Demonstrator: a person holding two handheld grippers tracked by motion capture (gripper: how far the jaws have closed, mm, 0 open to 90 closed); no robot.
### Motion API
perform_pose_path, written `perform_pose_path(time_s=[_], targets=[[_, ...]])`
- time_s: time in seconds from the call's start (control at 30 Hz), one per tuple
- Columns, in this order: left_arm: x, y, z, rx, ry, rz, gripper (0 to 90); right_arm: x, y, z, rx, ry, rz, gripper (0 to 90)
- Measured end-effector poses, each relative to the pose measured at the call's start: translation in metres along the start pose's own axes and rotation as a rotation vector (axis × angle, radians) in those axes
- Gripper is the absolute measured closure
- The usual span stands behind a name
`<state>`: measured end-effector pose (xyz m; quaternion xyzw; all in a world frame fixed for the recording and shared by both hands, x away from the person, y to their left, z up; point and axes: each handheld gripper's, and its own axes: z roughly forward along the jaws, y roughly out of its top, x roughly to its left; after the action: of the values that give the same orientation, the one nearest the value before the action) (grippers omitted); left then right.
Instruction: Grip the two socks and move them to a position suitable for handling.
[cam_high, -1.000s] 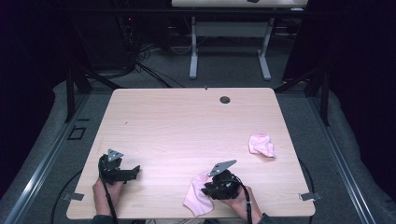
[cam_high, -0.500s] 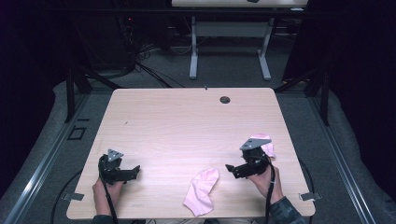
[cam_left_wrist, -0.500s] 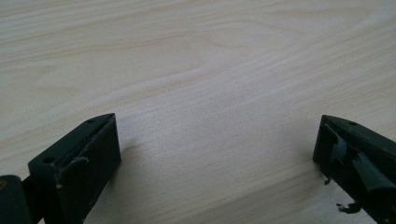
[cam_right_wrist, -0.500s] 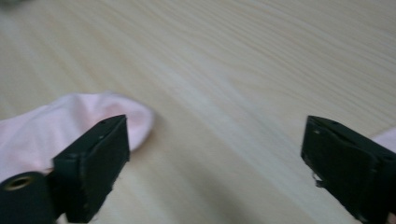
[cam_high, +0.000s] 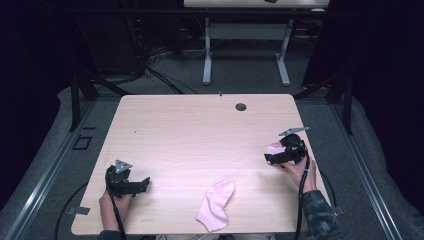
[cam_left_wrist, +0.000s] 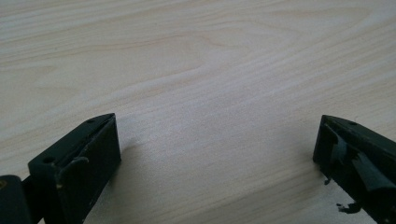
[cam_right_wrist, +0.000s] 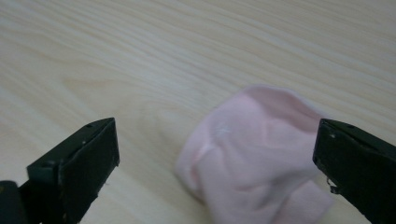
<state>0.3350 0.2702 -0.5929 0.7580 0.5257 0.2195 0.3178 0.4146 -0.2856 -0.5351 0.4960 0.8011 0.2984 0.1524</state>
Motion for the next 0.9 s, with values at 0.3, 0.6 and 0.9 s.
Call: perform_pose_path(time_s=[0.3,0.6,0.9], targets=[[0.0,0.0,0.0,0.0,0.0,0.0,0.6,-0.026,-0.004,0.027,0.099,-0.034,0.065,22.5],[0.0,0.0,0.0,-0.002,0.0,0.0,0.6,-0.021,-0.007,0.027,0.084,-0.056,0.036,60.4],[0.0,0.0,0.0,0.0,0.0,0.0,0.6,-0.016,-0.009,0.022,0.021,-0.05,0.027,80.4]])
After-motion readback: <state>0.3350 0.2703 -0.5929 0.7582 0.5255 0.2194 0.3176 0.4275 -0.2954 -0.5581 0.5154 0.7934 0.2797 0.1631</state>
